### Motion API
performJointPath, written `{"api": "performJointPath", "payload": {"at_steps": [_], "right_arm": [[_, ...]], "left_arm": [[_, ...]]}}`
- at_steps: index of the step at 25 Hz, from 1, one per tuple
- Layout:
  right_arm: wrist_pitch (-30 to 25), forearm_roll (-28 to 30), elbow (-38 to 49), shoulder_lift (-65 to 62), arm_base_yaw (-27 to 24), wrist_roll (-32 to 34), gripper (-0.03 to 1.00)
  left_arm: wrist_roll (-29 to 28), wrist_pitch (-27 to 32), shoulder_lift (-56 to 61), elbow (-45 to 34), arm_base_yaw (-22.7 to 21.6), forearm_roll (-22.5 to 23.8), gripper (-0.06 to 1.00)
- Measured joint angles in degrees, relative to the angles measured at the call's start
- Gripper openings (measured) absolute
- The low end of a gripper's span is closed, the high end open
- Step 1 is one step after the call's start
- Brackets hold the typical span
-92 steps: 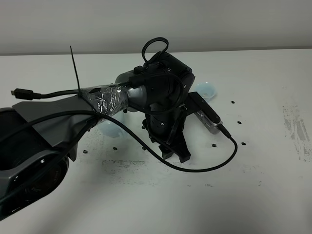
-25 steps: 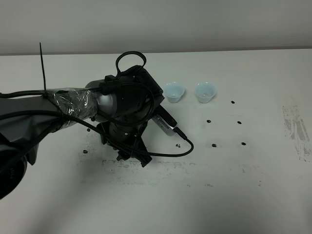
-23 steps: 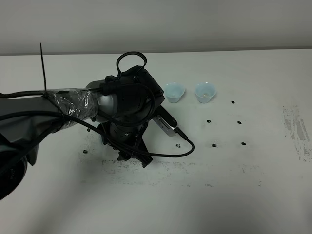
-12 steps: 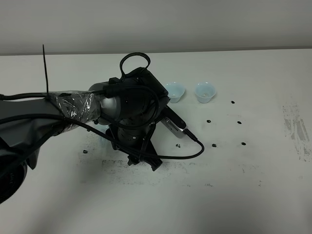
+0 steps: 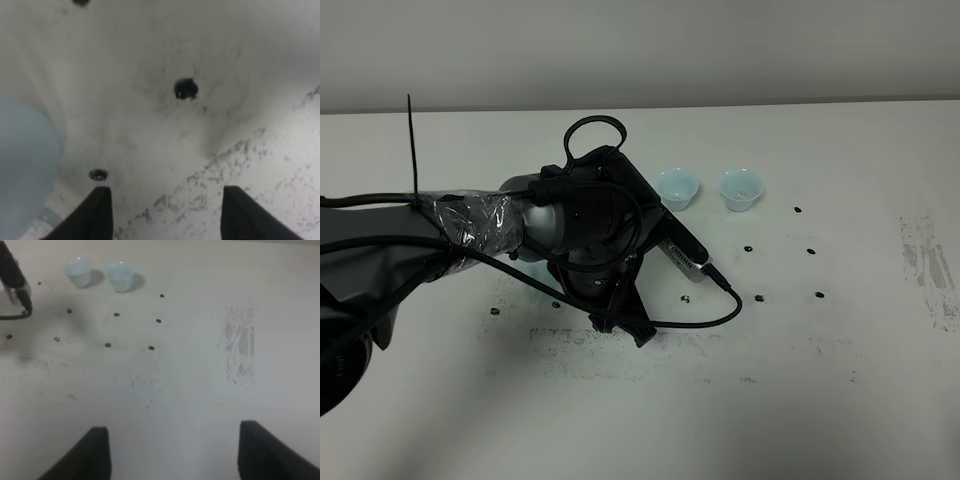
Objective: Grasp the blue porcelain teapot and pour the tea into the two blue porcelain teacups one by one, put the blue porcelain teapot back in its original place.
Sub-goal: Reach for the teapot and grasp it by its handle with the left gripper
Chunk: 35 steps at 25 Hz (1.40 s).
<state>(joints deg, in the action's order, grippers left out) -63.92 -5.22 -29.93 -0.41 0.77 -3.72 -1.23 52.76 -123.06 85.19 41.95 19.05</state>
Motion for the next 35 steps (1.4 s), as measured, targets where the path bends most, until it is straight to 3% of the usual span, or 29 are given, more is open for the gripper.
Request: {"api": "performJointPath", "payload": {"at_steps": [7, 19, 35], "right_arm": [[0.0, 0.0, 0.0, 0.0, 0.0, 0.0, 0.56], [0.0, 0.0, 0.0, 0.0, 0.0, 0.0, 0.56], [0.0, 0.0, 0.0, 0.0, 0.0, 0.0, 0.56]], "left_arm": [[0.3, 3.7, 0.0, -0.2, -0.1, 3.2, 0.50], [-1.1, 7.8, 0.0, -0.2, -0.1, 4.2, 0.50], [-6.1, 11.5, 0.0, -0.2, -0.1, 7.2, 0.50]]}}
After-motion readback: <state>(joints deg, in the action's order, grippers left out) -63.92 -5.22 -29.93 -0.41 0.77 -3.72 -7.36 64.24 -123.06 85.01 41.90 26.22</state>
